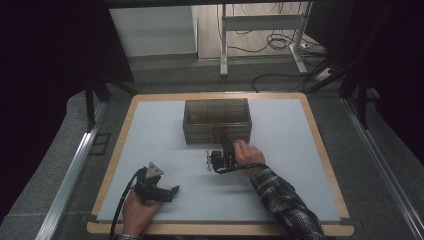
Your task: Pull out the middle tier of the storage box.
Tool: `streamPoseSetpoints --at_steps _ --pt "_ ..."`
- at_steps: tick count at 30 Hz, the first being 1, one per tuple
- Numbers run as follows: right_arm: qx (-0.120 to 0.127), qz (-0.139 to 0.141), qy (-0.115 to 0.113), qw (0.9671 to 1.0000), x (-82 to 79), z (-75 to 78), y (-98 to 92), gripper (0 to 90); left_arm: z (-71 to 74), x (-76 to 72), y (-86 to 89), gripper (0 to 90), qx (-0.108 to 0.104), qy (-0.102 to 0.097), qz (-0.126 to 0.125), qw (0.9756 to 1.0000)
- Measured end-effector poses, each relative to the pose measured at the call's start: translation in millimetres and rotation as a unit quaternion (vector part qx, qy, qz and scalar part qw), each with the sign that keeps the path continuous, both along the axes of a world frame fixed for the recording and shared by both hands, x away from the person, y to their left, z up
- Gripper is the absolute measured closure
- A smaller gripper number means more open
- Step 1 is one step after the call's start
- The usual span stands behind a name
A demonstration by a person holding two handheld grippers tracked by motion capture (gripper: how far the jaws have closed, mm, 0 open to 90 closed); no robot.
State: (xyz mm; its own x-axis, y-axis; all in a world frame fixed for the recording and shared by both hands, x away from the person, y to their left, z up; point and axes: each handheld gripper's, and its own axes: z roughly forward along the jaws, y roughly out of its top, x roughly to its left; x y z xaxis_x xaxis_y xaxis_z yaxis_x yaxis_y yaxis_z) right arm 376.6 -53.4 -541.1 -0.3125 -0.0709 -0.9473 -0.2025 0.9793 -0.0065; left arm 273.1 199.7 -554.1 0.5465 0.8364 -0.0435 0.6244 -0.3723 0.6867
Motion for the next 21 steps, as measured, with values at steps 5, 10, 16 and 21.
streamPoseSetpoints --at_steps 5,10,16,21 --pt "-0.004 0.003 0.000 1.0000 2.8 0.0 3.2 74.4 0.0 0.0 0.0 0.0 0.000 0.000 0.000 1.0000" --pt "-0.008 0.003 -0.005 0.9999 2.3 0.0 7.0 75.5 0.0 0.0 0.0 0.0 0.000 0.000 0.000 1.0000" --pt "-0.011 0.005 -0.019 0.9998 2.1 -2.4 10.5 78.1 0.0 0.0 0.0 0.1 0.000 0.000 0.000 1.0000" --pt "-0.002 0.003 -0.012 0.9999 1.6 -1.8 10.2 79.6 -0.1 0.0 0.0 0.1 -0.001 -0.001 0.000 1.0000"
